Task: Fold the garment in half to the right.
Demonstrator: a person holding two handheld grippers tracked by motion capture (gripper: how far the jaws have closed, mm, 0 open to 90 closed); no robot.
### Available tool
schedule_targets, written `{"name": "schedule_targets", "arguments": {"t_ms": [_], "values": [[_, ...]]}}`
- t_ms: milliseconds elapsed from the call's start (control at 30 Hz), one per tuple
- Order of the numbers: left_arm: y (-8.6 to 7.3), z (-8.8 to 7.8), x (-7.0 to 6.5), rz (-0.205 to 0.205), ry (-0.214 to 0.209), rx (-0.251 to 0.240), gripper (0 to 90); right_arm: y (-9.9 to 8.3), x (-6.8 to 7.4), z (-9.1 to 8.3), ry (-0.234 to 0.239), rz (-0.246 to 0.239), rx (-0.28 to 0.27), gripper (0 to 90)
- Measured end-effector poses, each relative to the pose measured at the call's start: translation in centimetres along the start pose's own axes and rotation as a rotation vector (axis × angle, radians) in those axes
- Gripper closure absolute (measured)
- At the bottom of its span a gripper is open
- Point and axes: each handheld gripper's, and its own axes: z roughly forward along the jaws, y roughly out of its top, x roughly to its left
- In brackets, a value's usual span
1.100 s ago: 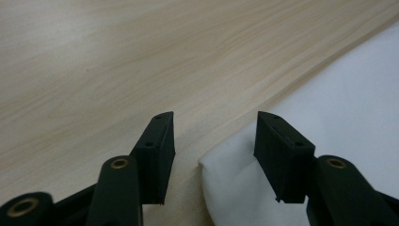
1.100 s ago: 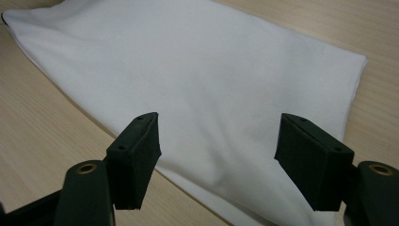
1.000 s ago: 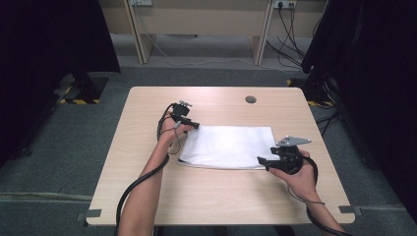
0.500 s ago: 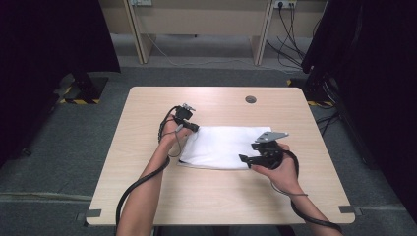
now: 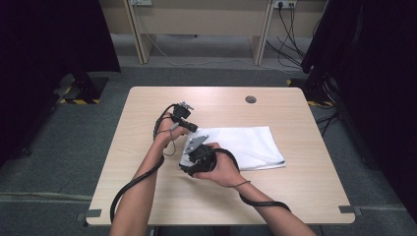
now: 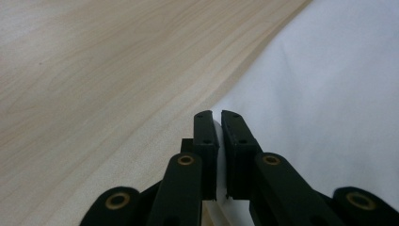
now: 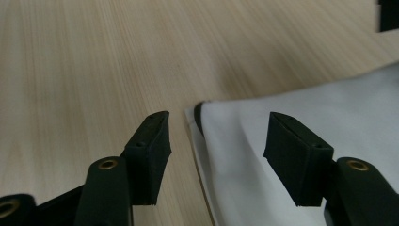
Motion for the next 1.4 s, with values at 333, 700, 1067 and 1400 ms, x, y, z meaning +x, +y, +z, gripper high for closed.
{"name": "schedule_targets", "arguments": {"t_ms": [333,700,1067,1400], "values": [[0.2,0.0,0.0,0.026,-0.003,0.024,85.2,-0.2,0.3,2.5,-0.003,0.013,0.006,64.0],[0.5,-0.2,0.2,0.019,0.005,0.027,85.3,0.3,1.0,3.0,-0.101,0.07,-0.032,81.6],[2.3,-1.5,0.0,0.044,0.027,0.041,85.3,2.4,0.6,1.7,-0.111,0.131,-0.117,82.5],[3.7,-2.6,-0.4,0.067,0.051,0.053,85.3,3.1,0.4,0.6,-0.111,0.139,-0.149,82.5]]}}
